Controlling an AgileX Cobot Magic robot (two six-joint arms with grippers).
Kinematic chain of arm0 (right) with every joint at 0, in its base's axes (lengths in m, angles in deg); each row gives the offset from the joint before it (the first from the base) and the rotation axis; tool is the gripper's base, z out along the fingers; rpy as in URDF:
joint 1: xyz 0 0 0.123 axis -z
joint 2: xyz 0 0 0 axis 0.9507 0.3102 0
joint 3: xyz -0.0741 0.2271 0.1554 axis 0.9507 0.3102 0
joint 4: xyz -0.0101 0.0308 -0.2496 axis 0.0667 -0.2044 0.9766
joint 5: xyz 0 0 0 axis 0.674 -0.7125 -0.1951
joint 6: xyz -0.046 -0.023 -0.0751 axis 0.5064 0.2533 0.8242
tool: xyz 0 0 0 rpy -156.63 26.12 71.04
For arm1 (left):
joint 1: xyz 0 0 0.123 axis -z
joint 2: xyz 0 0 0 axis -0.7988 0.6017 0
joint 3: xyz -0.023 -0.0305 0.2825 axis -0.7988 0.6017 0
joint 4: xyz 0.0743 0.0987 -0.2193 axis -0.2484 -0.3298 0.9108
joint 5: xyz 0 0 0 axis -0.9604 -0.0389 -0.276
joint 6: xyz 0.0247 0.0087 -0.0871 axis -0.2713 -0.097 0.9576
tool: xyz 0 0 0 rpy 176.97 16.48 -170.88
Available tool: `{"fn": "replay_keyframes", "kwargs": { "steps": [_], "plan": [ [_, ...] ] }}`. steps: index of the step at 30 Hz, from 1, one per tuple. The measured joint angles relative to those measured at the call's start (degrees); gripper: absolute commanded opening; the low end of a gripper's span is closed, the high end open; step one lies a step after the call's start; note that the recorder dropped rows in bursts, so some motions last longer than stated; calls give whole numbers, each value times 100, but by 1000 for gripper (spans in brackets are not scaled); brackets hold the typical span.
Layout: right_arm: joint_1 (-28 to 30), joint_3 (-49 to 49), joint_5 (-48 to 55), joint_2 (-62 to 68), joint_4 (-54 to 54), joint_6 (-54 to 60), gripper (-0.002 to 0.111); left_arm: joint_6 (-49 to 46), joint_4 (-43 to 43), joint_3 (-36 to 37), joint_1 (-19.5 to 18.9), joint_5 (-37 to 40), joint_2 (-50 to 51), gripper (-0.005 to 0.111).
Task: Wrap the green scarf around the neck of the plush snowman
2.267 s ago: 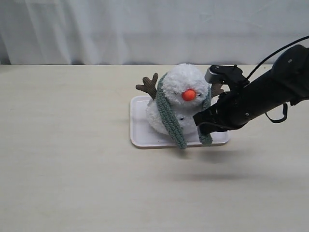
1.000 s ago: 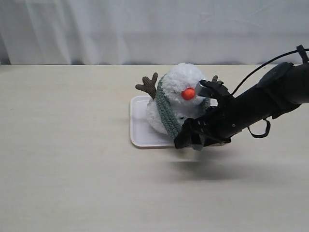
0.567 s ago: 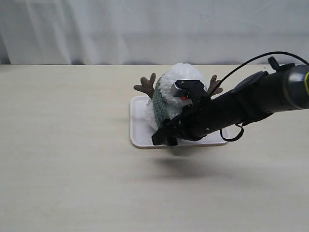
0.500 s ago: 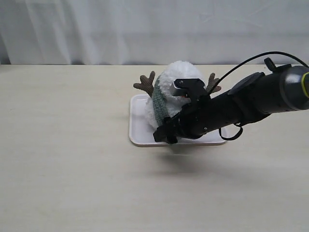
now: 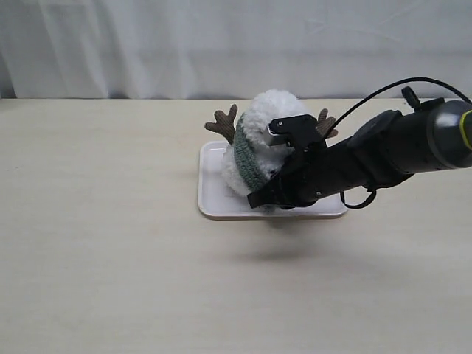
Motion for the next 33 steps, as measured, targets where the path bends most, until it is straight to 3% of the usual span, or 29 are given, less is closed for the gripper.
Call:
{"fn": "replay_keyframes", "kwargs": {
  "steps": [4, 12, 15, 31, 33],
  "plan": [
    [0, 0, 298, -130, 796, -593, 4, 0, 0, 0, 0, 0, 0, 0],
    [0, 0, 604, -566, 3860, -3136, 4, 0, 0, 0, 0, 0, 0, 0],
    [0, 0, 604, -539, 4500, -3780, 4, 0, 0, 0, 0, 0, 0, 0],
    [0, 0, 584, -247, 4804, -4064, 4, 0, 0, 0, 0, 0, 0, 0],
    [0, 0, 623, -328, 4804, -4064, 15, 0, 0, 0, 0, 0, 0, 0]
  ]
}}
